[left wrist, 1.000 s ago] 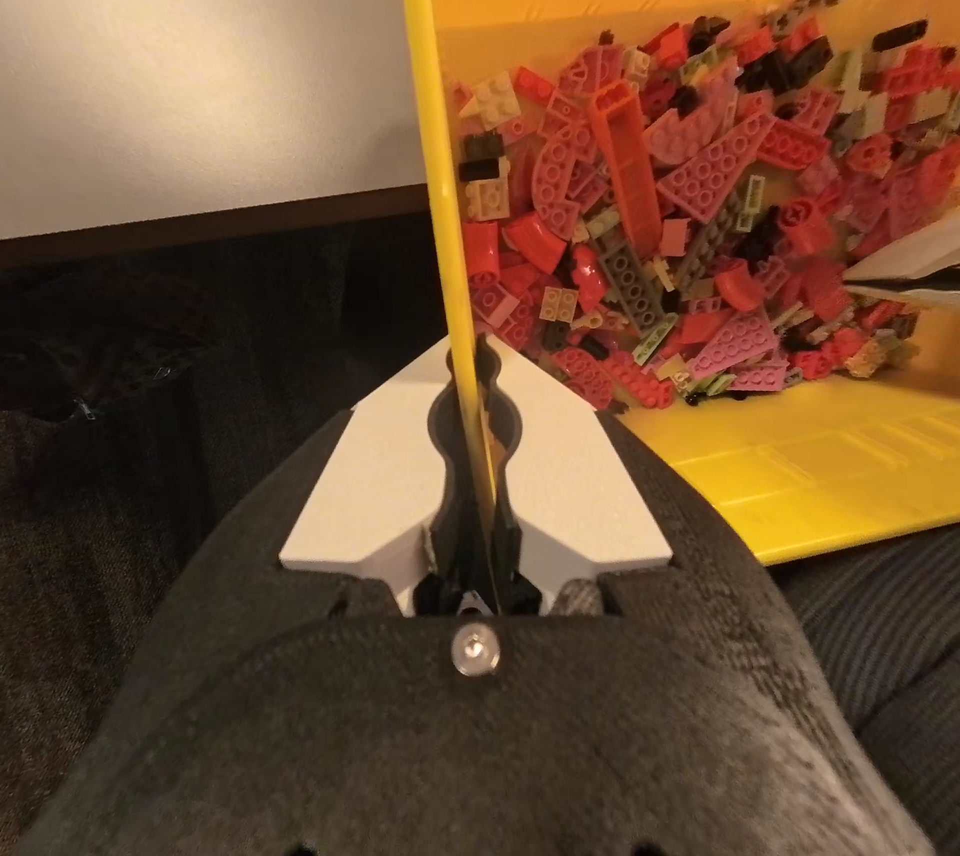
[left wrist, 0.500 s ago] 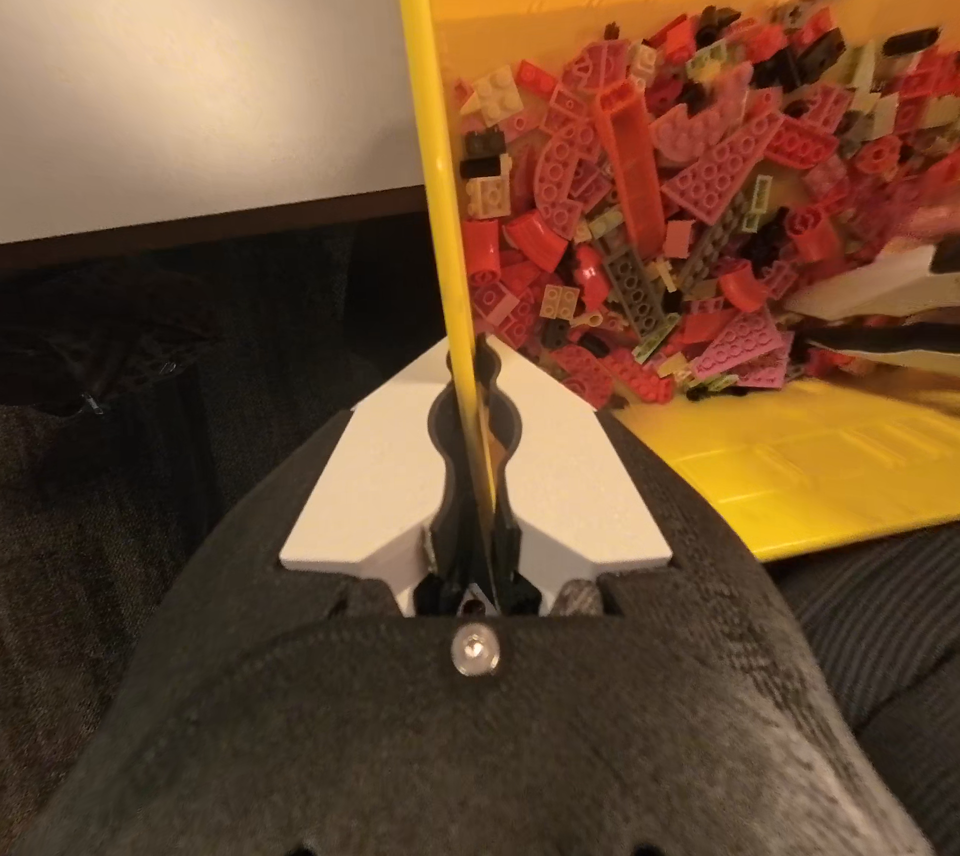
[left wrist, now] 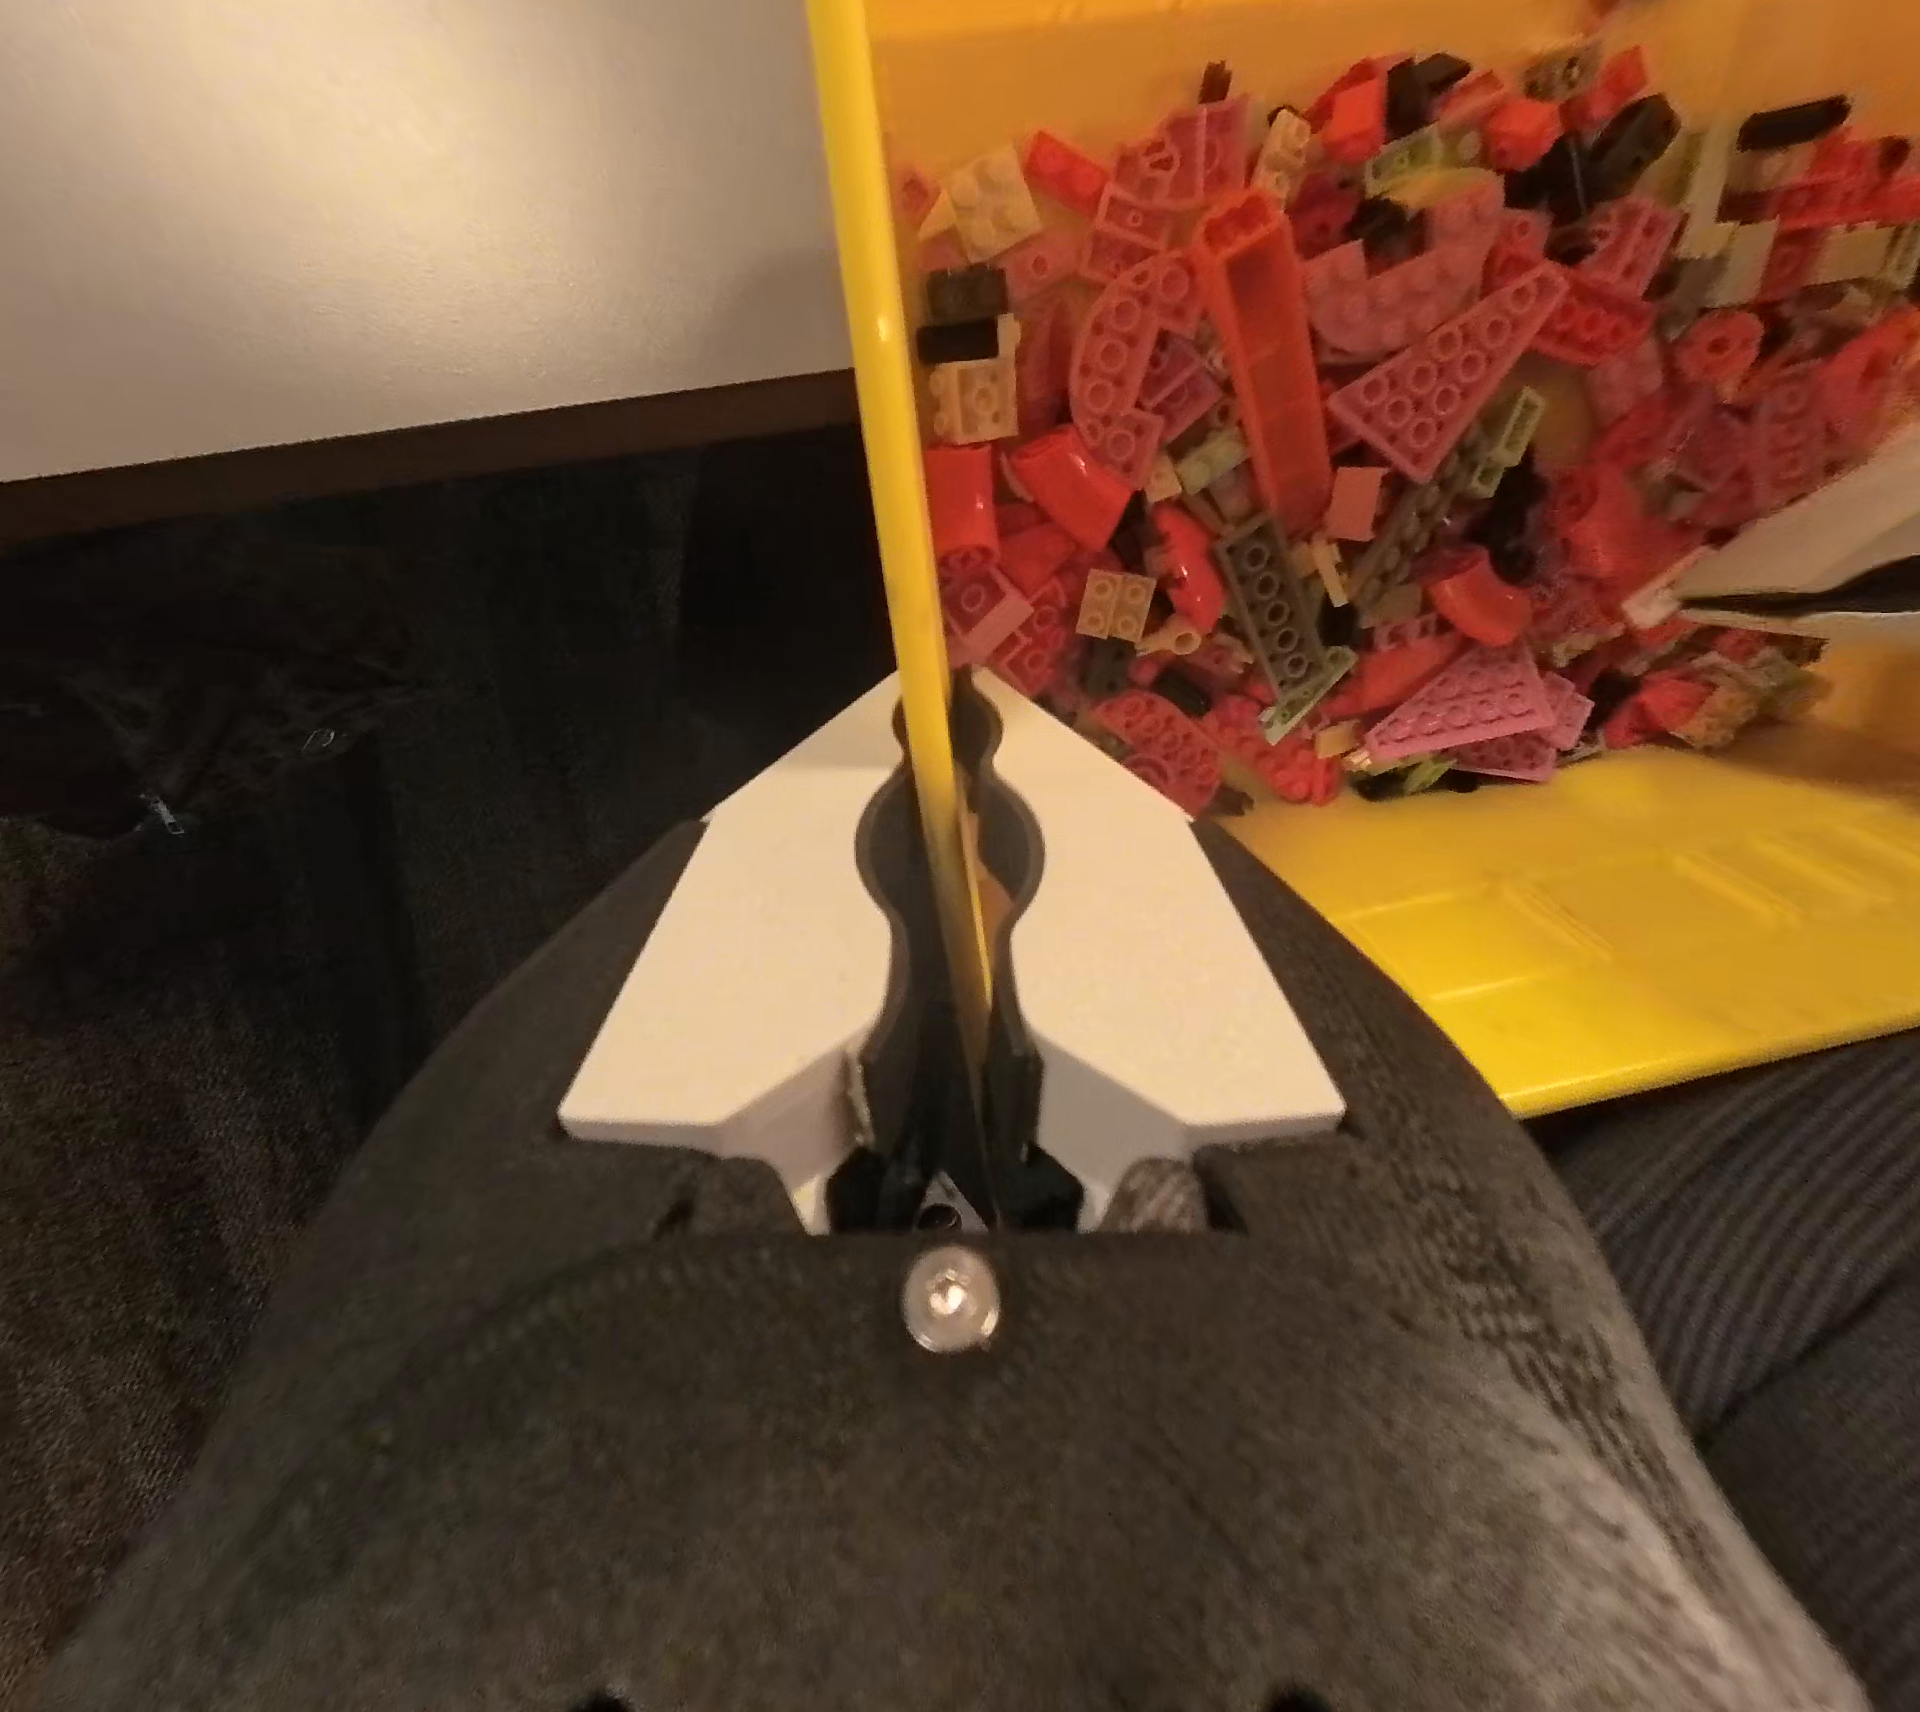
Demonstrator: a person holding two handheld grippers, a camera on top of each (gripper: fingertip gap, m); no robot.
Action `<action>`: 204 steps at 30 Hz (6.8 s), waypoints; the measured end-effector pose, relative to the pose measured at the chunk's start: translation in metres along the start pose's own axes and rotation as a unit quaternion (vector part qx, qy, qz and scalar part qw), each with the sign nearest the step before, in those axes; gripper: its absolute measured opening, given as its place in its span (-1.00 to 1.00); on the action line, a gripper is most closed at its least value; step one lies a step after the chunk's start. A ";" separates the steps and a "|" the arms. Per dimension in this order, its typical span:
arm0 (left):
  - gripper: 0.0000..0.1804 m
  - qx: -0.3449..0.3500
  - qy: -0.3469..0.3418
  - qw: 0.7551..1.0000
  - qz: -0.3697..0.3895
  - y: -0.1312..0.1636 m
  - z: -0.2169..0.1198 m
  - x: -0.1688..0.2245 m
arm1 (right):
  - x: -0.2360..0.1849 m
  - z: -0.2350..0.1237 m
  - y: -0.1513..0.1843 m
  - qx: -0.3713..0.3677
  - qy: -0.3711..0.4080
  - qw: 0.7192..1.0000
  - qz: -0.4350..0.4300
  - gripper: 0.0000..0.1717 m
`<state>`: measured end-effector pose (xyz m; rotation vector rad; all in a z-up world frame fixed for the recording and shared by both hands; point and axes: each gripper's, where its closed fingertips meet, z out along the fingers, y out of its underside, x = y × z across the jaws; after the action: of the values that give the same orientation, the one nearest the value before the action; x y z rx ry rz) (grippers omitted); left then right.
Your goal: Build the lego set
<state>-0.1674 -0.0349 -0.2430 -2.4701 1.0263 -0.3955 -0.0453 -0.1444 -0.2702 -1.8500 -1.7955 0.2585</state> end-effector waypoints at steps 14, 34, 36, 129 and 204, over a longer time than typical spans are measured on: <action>-0.99 -0.002 0.000 1.000 0.002 -0.006 0.001 -0.006 | 0.230 -0.082 0.039 0.029 0.174 0.972 0.155 -1.00; -0.99 -0.005 -0.003 1.000 0.001 -0.007 -0.002 -0.008 | 0.246 -0.104 -0.012 0.117 0.168 0.961 0.186 -0.74; -0.99 -0.006 -0.004 1.000 0.000 -0.006 -0.003 -0.007 | 0.192 -0.118 -0.034 0.116 0.144 0.977 0.102 -0.82; -0.94 -0.131 0.010 0.986 0.105 0.004 -0.004 0.000 | 0.295 -0.055 0.023 0.040 0.225 0.949 0.217 -0.54; -0.93 -0.139 0.028 0.983 0.116 0.012 -0.004 0.004 | 0.053 -0.015 0.003 -0.102 0.096 0.981 0.133 -0.67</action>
<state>-0.1737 -0.0460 -0.2445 -2.5479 1.4625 -0.2616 -0.0302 -0.0962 -0.2469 -2.1817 -1.4899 -0.0093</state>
